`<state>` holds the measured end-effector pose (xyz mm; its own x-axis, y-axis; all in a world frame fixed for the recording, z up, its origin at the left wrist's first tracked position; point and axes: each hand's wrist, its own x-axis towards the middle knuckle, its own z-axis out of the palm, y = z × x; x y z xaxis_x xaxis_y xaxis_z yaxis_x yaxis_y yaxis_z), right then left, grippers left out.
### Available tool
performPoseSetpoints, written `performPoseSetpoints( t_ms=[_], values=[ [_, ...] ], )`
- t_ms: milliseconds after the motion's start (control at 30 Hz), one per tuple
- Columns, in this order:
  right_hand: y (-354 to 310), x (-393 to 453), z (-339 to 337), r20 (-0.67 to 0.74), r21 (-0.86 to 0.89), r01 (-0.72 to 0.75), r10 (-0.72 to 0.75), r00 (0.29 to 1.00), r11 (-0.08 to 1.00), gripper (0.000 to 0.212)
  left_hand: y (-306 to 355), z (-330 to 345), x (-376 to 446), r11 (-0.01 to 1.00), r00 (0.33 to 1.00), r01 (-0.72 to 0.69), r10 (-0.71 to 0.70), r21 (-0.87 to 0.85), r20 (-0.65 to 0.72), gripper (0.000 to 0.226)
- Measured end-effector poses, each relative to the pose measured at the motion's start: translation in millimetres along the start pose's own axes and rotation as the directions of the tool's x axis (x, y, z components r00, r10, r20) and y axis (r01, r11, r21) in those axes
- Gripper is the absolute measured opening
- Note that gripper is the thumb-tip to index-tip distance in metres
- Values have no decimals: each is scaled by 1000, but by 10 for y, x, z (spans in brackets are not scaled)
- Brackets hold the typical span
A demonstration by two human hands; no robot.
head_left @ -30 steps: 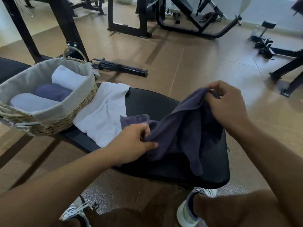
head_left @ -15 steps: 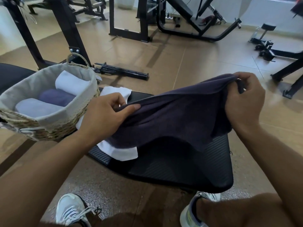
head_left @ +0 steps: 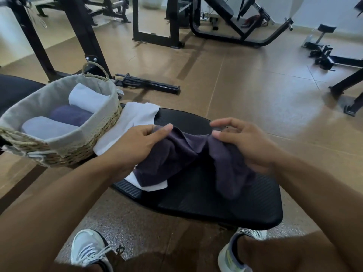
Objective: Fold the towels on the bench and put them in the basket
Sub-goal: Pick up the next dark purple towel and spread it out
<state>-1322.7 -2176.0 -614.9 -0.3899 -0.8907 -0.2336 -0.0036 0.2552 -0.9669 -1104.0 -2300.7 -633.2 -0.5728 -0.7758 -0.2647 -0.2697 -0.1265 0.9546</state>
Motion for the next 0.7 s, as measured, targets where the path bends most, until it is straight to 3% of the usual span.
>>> performPoseSetpoints(
  t_ms=[67, 133, 267, 433, 500, 567, 633, 700],
  values=[
    [-37, -66, 219, 76, 238, -14, -4, 997, 971, 30, 8, 86, -58, 996, 996, -64, 68, -62, 61, 33],
    [-74, -120, 355, 169, 363, -61, -2, 986, 930, 42, -31, 172, -100, 982, 986, -115, 131, -151, 101, 23],
    [-125, -182, 374, 307, 431, -38, -106, 946, 902, 68, -61, 235, -133, 944, 971, -178, 214, -279, 106, 43],
    [-54, -160, 236, 387, 214, 157, -231, 893, 964, 99, -65, 273, -183, 924, 939, -267, 313, -273, 141, 65],
    [-45, -180, 251, 431, 207, 196, -269, 861, 959, 96, -71, 318, -196, 915, 936, -308, 340, -259, 88, 61],
    [-28, -185, 274, 387, 109, 299, -318, 866, 948, 84, -61, 345, -201, 912, 940, -325, 340, -251, 16, 48],
    [-12, -178, 263, 277, -158, 475, -423, 863, 866, 73, -48, 338, -196, 919, 955, -295, 295, -263, -40, 34],
    [27, -162, 245, 222, -504, 558, -526, 821, 659, 64, -45, 312, -181, 932, 979, -203, 197, -299, -49, 24]
  ],
)
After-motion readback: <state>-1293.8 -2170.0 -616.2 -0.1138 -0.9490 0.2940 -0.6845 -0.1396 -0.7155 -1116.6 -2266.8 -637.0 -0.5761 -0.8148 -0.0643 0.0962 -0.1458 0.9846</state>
